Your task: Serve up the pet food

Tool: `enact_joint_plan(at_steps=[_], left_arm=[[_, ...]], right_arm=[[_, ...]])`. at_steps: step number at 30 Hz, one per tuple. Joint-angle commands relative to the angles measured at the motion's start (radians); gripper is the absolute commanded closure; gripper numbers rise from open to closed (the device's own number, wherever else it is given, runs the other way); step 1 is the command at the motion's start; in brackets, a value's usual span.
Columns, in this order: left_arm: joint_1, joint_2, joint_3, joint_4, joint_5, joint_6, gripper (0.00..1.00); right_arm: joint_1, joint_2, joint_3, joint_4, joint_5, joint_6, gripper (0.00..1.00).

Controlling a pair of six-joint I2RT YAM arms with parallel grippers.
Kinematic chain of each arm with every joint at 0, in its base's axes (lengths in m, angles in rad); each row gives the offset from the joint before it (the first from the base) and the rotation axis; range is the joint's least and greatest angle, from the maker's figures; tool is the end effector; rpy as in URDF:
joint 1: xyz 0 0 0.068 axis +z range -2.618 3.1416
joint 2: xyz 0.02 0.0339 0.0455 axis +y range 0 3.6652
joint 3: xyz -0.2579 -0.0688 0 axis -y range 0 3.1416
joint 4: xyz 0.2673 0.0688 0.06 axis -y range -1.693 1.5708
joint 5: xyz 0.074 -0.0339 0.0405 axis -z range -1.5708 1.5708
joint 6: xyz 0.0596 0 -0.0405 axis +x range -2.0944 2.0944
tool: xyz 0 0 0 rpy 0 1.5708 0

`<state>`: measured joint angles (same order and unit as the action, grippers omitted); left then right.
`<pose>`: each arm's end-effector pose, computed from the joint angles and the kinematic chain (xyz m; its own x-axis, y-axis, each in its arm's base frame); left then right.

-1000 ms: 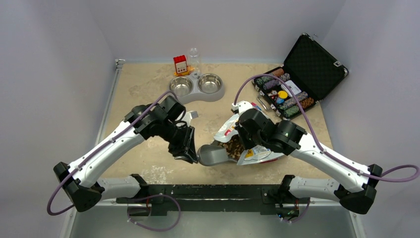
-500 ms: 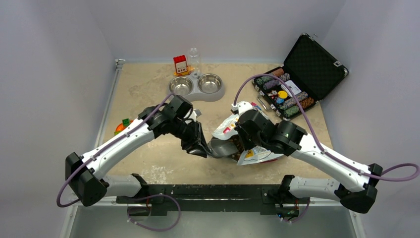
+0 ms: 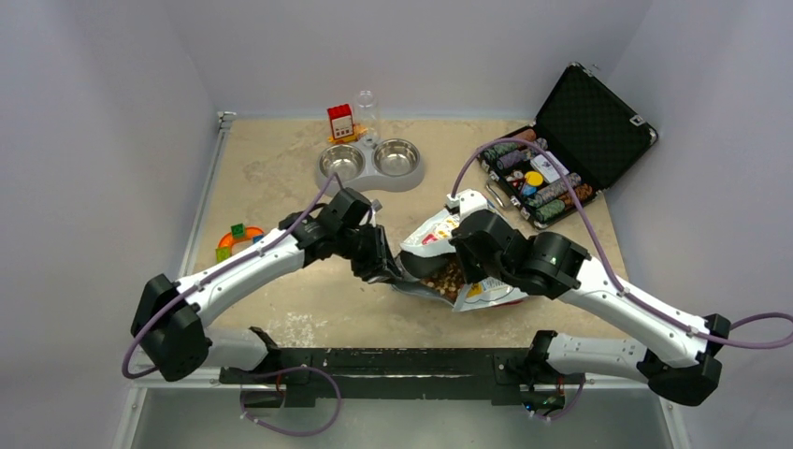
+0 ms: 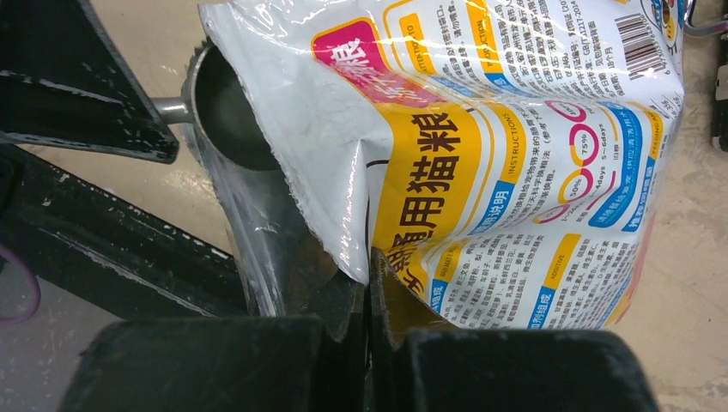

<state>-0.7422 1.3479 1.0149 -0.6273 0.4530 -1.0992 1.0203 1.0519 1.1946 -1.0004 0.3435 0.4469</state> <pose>0.2096 -0.2276 0.2298 -0.9805 -0.1876 0.0590 -0.1778 0.7174 -0.6736 0.1391 0.1883 0.3364 -0.6538 -0.2873 -0.7000 -0.4487 0.8921 0.0530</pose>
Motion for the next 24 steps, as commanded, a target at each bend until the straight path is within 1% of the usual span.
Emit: enact_joint_plan(at_steps=[1,2,5,7,10,13,16,18,20,24], left_arm=[[0.007,-0.103,0.002,-0.059,-0.15,0.153,1.0],[0.007,-0.104,-0.004,-0.086,-0.15,0.159,1.0],[0.004,-0.095,-0.036,-0.091,-0.139,0.154,1.0],[0.001,-0.074,-0.025,-0.101,-0.151,0.136,1.0],[-0.02,-0.014,0.032,-0.117,-0.192,0.113,1.0],[-0.055,0.106,0.126,-0.086,-0.176,0.084,1.0],[-0.092,0.218,0.203,-0.014,-0.178,0.068,1.0],[-0.097,0.265,0.211,0.063,-0.175,0.048,1.0],[-0.097,0.281,0.202,0.14,-0.158,0.023,1.0],[-0.096,0.253,0.141,0.311,-0.135,0.039,1.0]], right_arm=[[0.012,-0.088,0.024,0.089,0.019,0.047,1.0],[0.012,-0.092,0.019,0.091,0.017,0.048,1.0],[0.012,-0.093,0.008,0.089,0.01,0.049,1.0],[0.012,-0.09,0.005,0.093,0.004,0.046,1.0],[0.012,-0.081,0.01,0.1,-0.005,0.036,1.0],[0.012,-0.065,0.02,0.105,-0.021,0.027,1.0],[0.012,-0.057,0.026,0.111,-0.027,0.023,1.0],[0.012,-0.06,0.026,0.112,-0.022,0.028,1.0],[0.012,-0.072,0.016,0.119,-0.02,0.042,1.0],[0.012,-0.107,-0.026,0.12,-0.028,0.075,1.0]])
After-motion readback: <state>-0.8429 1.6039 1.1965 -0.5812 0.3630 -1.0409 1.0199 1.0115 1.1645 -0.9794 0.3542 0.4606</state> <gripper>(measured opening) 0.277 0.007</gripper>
